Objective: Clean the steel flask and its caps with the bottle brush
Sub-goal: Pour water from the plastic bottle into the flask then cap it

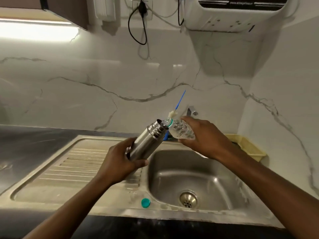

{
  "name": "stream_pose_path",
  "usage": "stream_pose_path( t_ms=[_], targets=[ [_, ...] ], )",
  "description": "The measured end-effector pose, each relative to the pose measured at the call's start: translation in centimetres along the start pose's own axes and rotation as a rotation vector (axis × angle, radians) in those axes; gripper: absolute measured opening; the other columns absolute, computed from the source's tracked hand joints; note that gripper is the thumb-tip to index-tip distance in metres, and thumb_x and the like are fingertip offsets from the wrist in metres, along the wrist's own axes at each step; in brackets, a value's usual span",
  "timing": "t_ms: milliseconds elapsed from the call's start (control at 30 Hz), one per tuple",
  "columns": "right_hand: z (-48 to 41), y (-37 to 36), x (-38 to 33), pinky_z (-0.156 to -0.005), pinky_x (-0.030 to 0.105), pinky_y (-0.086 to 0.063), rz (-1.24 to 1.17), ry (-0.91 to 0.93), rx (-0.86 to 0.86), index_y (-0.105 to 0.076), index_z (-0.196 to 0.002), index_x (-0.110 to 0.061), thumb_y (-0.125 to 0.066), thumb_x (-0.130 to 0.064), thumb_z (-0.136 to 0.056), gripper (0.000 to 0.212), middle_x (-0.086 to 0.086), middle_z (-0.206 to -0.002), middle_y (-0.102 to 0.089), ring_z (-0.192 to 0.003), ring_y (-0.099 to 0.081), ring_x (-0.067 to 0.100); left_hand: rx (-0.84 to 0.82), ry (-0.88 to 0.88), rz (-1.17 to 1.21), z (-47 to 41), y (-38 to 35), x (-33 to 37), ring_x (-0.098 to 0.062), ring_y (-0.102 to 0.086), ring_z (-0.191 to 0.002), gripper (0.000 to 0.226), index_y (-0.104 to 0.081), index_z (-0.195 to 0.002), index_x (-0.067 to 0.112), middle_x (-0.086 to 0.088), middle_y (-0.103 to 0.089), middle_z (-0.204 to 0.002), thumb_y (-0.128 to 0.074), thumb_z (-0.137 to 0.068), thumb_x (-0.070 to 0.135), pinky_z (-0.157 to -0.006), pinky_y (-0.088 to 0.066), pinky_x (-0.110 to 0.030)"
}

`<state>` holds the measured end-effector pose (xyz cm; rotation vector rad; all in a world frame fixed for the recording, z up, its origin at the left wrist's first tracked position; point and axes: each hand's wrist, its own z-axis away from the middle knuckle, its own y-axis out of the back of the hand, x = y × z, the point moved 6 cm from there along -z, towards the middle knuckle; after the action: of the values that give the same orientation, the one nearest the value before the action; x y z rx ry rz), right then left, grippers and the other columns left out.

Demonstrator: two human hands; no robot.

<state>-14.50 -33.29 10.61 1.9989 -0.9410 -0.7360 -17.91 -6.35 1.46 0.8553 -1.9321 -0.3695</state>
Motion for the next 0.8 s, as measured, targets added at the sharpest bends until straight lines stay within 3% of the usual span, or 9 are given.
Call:
stream_pose_path(
  t_ms=[100, 200, 367, 433, 533, 667, 800],
  targets=[
    [-0.5, 0.9, -0.2, -0.084, 0.036, -0.054, 0.154, 0.060, -0.016, -0.042, -0.148, -0.035, -0.073, -0.043, -0.091, 0.065, 0.001, -0.135, -0.065, -0.108, -0.068, 0.025, -0.015, 0.032, 0.081, 0.3, -1.2, -0.3, -0.004, -0.069, -0.091, 0.073, -0.069, -0.130, 0.035, 0.017, -0.072, -0.105, -0.100, -0.064, 0.040, -0.085, -0.060, -0.037],
    [-0.9, 1.5, -0.4, -0.079, 0.037, -0.054, 0.326, 0.138, -0.025, -0.040, -0.147, -0.033, -0.073, -0.036, -0.093, 0.064, 0.001, -0.126, -0.064, -0.106, -0.065, 0.026, -0.033, 0.040, 0.115, 0.6, -2.2, -0.5, -0.002, -0.067, -0.094, 0.074, -0.068, -0.133, 0.035, 0.020, -0.071, -0.107, -0.099, -0.065, 0.041, -0.083, -0.058, -0.032],
    [-1.6, 1.8, -0.3, -0.090, 0.040, -0.052, 0.508, 0.255, 0.009, -0.037, -0.153, -0.030, -0.074, -0.013, -0.087, 0.077, 0.002, -0.126, -0.064, -0.119, -0.061, 0.029, -0.065, 0.049, 0.150, 0.8, -3.5, -0.6, -0.002, -0.064, -0.099, 0.080, -0.064, -0.139, 0.036, 0.018, -0.068, -0.112, -0.097, -0.067, 0.044, -0.083, -0.056, -0.030],
    [-1.9, 1.8, 0.0, -0.090, 0.041, -0.053, 0.568, 0.295, 0.037, -0.037, -0.152, -0.030, -0.076, -0.008, -0.083, 0.082, 0.003, -0.121, -0.065, -0.111, -0.062, 0.029, -0.067, 0.044, 0.162, 0.8, -3.9, -0.5, -0.002, -0.063, -0.099, 0.079, -0.064, -0.139, 0.036, 0.018, -0.068, -0.112, -0.097, -0.067, 0.044, -0.082, -0.057, -0.031],
    [-2.2, 2.1, 0.1, -0.089, 0.042, -0.052, 0.634, 0.343, 0.052, -0.037, -0.153, -0.026, -0.081, -0.009, -0.079, 0.088, 0.006, -0.124, -0.064, -0.104, -0.062, 0.028, -0.079, 0.041, 0.182, 0.9, -4.4, 0.0, 0.001, -0.060, -0.099, 0.076, -0.060, -0.138, 0.039, 0.024, -0.062, -0.111, -0.095, -0.070, 0.041, -0.078, -0.052, -0.024],
    [-2.4, 2.4, -0.1, -0.104, 0.049, -0.045, 0.717, 0.389, 0.040, -0.036, -0.154, -0.025, -0.088, -0.020, -0.077, 0.093, 0.012, -0.137, -0.060, -0.120, -0.059, 0.032, -0.085, 0.025, 0.196, 1.0, -4.7, 0.6, 0.003, -0.058, -0.098, 0.073, -0.054, -0.131, 0.049, 0.028, -0.061, -0.109, -0.095, -0.071, 0.040, -0.076, -0.049, -0.021],
    [-2.4, 3.0, -0.4, -0.109, 0.058, -0.043, 0.764, 0.438, 0.073, -0.042, -0.152, -0.022, -0.085, -0.005, -0.077, 0.089, 0.017, -0.137, -0.061, -0.122, -0.061, 0.035, -0.098, 0.029, 0.230, 1.4, -5.1, 0.9, 0.001, -0.060, -0.100, 0.073, -0.055, -0.132, 0.046, 0.026, -0.062, -0.111, -0.095, -0.071, 0.039, -0.078, -0.049, -0.020]
  ],
)
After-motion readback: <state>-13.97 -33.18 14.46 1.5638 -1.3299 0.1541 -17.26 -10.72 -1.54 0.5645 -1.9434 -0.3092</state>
